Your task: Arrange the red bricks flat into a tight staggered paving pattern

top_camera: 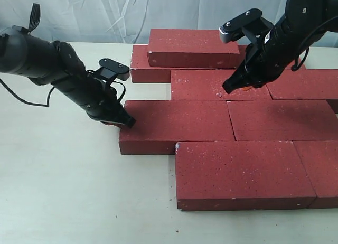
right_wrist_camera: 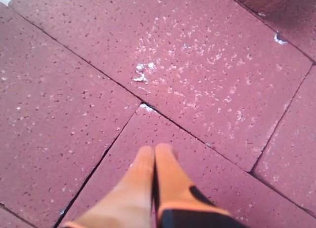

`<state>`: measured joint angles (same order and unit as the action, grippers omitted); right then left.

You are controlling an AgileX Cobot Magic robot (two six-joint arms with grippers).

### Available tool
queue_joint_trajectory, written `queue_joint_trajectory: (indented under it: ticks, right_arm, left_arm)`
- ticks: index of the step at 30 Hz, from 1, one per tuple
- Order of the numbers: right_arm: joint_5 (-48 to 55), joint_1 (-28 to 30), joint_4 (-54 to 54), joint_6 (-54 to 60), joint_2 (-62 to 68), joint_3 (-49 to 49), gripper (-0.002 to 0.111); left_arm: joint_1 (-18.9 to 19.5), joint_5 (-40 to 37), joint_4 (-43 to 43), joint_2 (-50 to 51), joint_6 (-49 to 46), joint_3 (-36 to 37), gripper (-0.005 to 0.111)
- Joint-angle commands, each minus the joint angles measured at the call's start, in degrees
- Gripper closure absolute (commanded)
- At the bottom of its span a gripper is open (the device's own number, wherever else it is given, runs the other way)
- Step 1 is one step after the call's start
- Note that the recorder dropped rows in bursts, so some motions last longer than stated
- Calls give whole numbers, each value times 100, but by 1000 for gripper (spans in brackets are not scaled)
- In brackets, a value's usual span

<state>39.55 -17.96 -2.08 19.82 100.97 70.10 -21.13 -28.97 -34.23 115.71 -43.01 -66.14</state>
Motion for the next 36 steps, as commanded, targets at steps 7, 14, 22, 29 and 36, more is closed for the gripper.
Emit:
queue_joint_trajectory:
  ticks: [7, 14, 22, 29, 36]
  right_arm:
    - [-87, 20, -15, 0, -48, -28, 109]
    - [-86, 20, -5, 0, -48, -28, 109]
    - [-164, 20, -4, -17, -48, -28, 109]
    - [-53, 20, -89, -42, -48, -28, 109]
    - [-278, 20, -476, 346, -48, -28, 109]
  left_arm:
    - [-69, -223, 26, 75, 99, -64, 107]
    - [266, -505, 203, -382, 108, -64, 107]
    - [963, -630, 255, -503, 412, -52, 107]
    - [673, -831, -172, -503, 89, 10, 107]
    - [641, -1186, 103, -710, -46, -16, 107]
